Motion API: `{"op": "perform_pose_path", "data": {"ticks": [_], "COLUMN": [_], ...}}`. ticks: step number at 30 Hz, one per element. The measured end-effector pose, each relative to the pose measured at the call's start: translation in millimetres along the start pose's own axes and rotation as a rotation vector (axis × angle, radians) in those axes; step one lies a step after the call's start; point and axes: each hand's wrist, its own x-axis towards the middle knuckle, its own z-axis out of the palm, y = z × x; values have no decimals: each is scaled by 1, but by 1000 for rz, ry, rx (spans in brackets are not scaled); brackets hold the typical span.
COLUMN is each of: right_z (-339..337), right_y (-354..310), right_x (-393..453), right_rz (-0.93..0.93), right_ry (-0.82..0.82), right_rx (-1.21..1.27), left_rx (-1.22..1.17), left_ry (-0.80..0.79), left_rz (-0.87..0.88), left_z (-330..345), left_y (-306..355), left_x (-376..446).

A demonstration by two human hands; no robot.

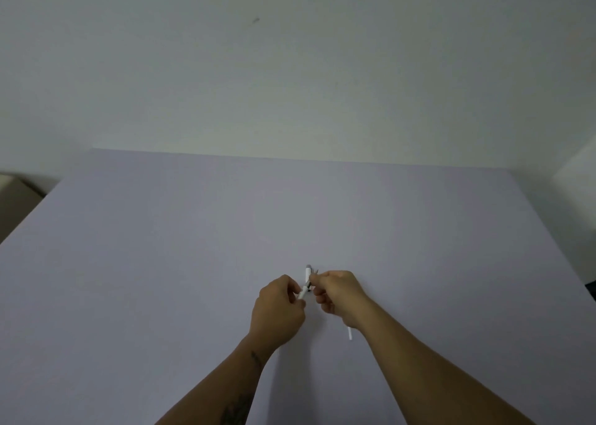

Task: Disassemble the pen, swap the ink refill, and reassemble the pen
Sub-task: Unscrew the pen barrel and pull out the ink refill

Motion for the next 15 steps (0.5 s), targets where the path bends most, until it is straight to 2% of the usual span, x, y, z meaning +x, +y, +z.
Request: {"op": "perform_pose_path", "data": {"ticks": [8,12,15], "right_z": [-15,-14,-8], "right_y": [0,1,2], "right_x": [-16,-17,-20], "right_rz": [-150,-137,-121], "right_ry": [160,152,87], "right_rx": [29,89,123], "left_rx": [22,16,1], "left_ry": [19,-7,-23], "left_rz": [95,107,108], "left_z": [9,5,-1], "left_y": [23,23,15], "left_x": [-8,-8,-10]}}
